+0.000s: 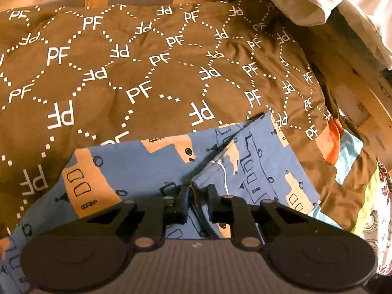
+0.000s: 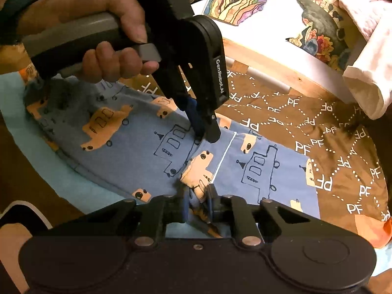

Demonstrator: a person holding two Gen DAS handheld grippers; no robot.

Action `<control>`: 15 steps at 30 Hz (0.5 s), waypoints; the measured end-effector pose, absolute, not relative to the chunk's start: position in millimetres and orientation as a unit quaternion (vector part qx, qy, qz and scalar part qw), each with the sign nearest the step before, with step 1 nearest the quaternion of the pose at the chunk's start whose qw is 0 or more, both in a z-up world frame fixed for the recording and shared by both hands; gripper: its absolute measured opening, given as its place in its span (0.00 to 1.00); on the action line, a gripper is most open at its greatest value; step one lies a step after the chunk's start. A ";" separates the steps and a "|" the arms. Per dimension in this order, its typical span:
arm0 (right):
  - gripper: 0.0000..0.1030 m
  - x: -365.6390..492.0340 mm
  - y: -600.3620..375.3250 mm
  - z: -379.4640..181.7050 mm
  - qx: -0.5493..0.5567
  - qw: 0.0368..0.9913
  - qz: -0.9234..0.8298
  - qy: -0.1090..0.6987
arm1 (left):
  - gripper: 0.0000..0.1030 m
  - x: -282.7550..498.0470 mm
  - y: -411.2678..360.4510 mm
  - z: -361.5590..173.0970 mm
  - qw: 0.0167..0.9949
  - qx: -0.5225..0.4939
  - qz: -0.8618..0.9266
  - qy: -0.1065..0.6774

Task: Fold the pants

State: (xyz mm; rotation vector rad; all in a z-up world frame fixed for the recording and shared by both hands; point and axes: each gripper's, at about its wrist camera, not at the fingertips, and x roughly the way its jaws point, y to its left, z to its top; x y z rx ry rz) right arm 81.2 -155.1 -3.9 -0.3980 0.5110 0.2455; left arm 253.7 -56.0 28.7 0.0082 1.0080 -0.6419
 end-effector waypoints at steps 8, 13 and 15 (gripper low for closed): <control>0.14 80.8 -165.7 5.7 -0.137 0.951 0.127 0.246 | 0.42 264.7 -28.6 23.0 0.805 -0.112 -0.291 0.505; 0.13 79.5 -178.1 15.7 -0.093 0.955 0.132 0.249 | 0.68 261.9 -11.4 13.1 0.778 -0.184 -0.288 0.528; 0.13 78.9 -181.5 19.3 -0.085 0.955 0.133 0.249 | 0.68 258.6 -8.1 7.3 0.768 -0.204 -0.285 0.536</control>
